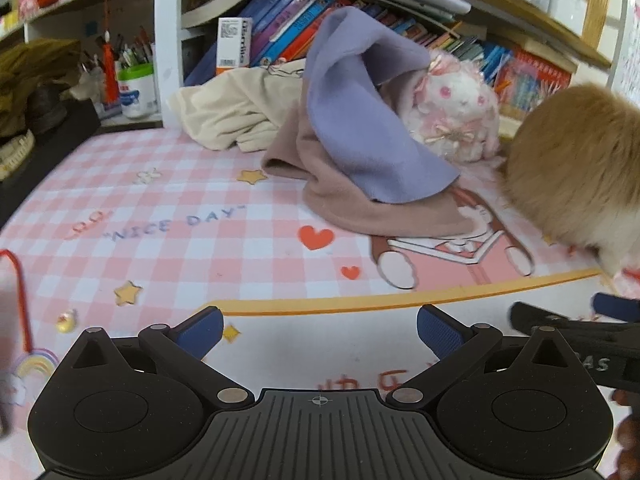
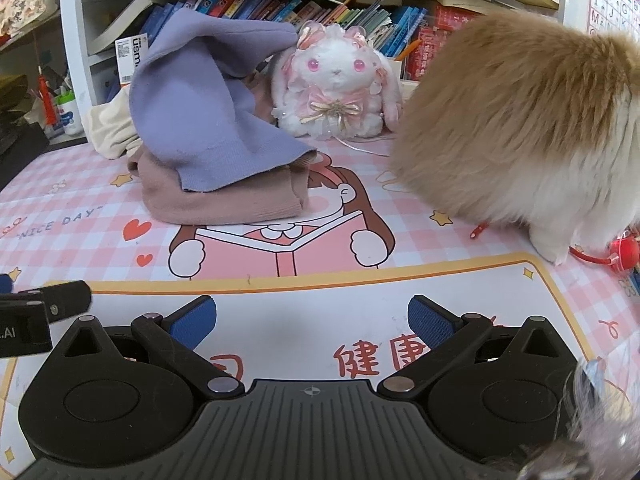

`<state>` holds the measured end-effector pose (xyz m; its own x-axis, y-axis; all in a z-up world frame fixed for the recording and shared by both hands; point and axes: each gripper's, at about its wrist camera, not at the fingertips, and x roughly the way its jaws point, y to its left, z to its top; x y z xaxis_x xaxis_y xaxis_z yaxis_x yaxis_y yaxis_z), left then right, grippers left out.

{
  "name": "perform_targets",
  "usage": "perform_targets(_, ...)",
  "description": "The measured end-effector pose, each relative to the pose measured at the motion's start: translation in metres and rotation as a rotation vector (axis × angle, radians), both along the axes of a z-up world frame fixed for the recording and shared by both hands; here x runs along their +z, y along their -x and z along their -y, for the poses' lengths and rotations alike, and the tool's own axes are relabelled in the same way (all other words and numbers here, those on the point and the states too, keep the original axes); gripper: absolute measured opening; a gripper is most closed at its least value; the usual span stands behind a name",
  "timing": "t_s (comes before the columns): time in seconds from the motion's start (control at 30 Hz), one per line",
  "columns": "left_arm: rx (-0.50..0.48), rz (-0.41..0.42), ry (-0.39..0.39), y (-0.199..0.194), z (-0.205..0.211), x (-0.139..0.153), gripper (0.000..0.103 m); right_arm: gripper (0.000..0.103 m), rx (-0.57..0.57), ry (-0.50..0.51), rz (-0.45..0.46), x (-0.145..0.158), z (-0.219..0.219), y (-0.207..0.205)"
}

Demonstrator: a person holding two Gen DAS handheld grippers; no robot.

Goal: Fold clothes

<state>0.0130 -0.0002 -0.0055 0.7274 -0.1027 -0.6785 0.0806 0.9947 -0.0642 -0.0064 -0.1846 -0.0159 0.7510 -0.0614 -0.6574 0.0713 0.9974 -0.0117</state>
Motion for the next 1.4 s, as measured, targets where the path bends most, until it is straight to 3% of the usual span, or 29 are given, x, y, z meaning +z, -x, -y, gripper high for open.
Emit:
perform_targets(0.2, -0.005, -0.029, -0.017, -0.008, 0.003, -0.004, 0.103, 0.103, 0.012, -0.031, 0.006, 0.0, 0.002, -0.002)
perform_targets(0.43, -0.033, -0.039, -0.094, -0.008, 0.016, -0.005, 0.103, 0.103, 0.033, -0.058, -0.001, -0.002, 0.007, -0.007)
perform_targets(0.63, -0.033, -0.038, -0.052, -0.013, 0.018, -0.005, 0.103, 0.103, 0.038, -0.068, -0.02, -0.007, 0.014, -0.015)
perform_targets(0.73, -0.003, -0.058, -0.07, -0.019, 0.02, -0.01, 0.103, 0.103, 0.042, -0.081, -0.024, -0.008, 0.02, -0.018)
perform_targets(1.0, 0.011, -0.041, -0.081, -0.039, 0.034, -0.009, 0.103, 0.098, 0.035, -0.198, -0.033, -0.006, 0.054, -0.035)
perform_targets(1.13, 0.023, 0.021, -0.077, -0.06, 0.043, -0.001, 0.103, 0.078, 0.043, -0.225, -0.033, -0.005, 0.068, -0.04)
perform_targets(1.27, 0.051, 0.083, -0.105, -0.096, 0.051, 0.011, 0.103, 0.046, 0.063, -0.219, -0.045, -0.006, 0.08, -0.037)
perform_targets(1.4, 0.107, 0.124, -0.082, -0.136, 0.051, 0.022, 0.103, 0.04, 0.097, -0.24, -0.054, -0.006, 0.092, -0.027)
